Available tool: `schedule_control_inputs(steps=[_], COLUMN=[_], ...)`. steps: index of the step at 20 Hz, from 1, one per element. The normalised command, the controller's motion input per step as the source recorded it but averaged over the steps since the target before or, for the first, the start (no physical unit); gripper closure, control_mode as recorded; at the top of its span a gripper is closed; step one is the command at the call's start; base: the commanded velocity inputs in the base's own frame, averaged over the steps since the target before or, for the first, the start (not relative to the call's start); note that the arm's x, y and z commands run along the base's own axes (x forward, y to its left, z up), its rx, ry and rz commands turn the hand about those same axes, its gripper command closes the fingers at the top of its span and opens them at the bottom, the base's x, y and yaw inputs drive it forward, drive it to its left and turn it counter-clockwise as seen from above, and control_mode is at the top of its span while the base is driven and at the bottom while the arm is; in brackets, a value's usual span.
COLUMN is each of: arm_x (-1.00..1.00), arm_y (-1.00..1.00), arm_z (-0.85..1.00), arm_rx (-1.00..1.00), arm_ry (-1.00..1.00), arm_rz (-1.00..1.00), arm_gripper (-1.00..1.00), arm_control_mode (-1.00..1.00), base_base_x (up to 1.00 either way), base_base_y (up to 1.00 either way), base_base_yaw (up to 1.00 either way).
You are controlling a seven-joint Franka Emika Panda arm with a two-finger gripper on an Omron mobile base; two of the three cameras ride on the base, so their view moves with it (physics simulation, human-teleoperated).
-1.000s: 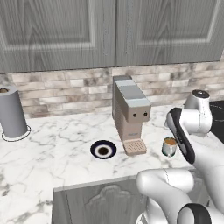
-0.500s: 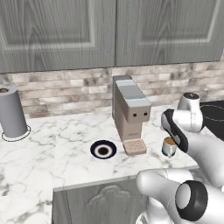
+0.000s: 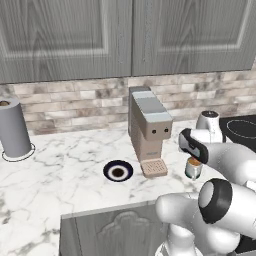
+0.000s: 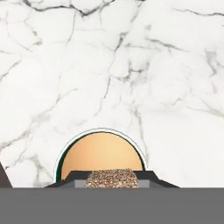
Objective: Take a sugar cube from the saucer and place it inside the coffee. Then, grab milk from the fridge and place it next to the coffee on the counter to sweeten the coffee.
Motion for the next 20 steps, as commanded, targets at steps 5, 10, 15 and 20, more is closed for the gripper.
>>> schedule_control_inputs(steps=[5,10,15,20], arm_x=[0.19,0.06,-0.02,-0.59], arm_y=[0.0,0.0,0.0,0.27], arm_z=[-0.1,0.0,0.17,0.7], arm_rx=[0.0,0.0,0.0,0.0], arm_ry=[0.0,0.0,-0.02,-0.18], arm_rz=[0.0,0.0,0.0,0.05], arm_gripper=[-1.0,-1.0,-1.0,-1.0], arm_control_mode=[-1.0,-1.0,-1.0,-1.0], base_base_x=[0.0,0.0,0.0,0.0], base_base_y=[0.0,0.0,0.0,0.0], base_base_yaw=[0.0,0.0,0.0,0.0])
